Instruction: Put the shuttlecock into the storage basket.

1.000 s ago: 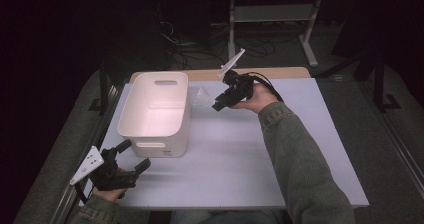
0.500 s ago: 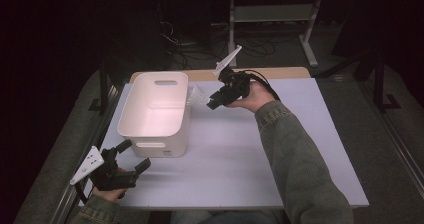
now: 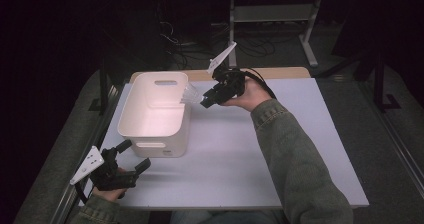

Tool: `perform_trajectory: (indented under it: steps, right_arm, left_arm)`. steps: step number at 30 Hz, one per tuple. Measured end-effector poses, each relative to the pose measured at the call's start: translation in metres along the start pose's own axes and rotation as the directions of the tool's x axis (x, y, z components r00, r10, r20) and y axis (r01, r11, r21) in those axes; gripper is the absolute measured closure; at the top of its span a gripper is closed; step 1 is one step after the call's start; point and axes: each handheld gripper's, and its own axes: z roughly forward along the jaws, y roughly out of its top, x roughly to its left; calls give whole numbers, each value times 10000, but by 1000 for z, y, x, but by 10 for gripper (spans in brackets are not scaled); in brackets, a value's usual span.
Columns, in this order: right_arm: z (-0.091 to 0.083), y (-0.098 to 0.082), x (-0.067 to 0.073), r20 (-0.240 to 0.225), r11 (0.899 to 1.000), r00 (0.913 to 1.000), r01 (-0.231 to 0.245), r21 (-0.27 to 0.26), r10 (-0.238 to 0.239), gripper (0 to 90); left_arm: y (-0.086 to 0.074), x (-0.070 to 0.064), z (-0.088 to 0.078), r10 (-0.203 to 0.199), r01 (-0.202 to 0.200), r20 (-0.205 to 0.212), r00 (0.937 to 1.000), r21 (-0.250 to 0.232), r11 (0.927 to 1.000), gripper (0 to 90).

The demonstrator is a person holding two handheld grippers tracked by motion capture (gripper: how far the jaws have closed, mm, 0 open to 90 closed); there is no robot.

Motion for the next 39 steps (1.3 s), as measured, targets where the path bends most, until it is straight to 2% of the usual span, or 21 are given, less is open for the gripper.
perform_trajectory:
  steps: [15, 23, 26, 28, 39]
  right_arm:
    - [3, 22, 12, -119, 9993, 9993, 365, -61, -365, 636]
    - [12, 34, 17, -239, 9985, 9982, 544, -47, -545, 637]
    - [16, 39, 18, -298, 9979, 9974, 654, -38, -655, 636]
    - [18, 42, 20, -336, 9972, 9966, 750, -71, -752, 636]
    - [31, 52, 22, -562, 9965, 9951, 801, -228, -813, 636]
  left_arm:
    - [0, 0, 0, 41, -41, -2, 10000, 19, 10000, 8]
    - [0, 0, 0, 74, -74, 3, 10000, 28, 10000, 8]
    - [0, -1, 0, -88, 88, -13, 10000, -6, 10000, 8]
    - [0, 0, 0, -45, 45, -10, 10000, 9, 10000, 8]
    - [0, 0, 0, -23, 23, -11, 10000, 30, 10000, 8]
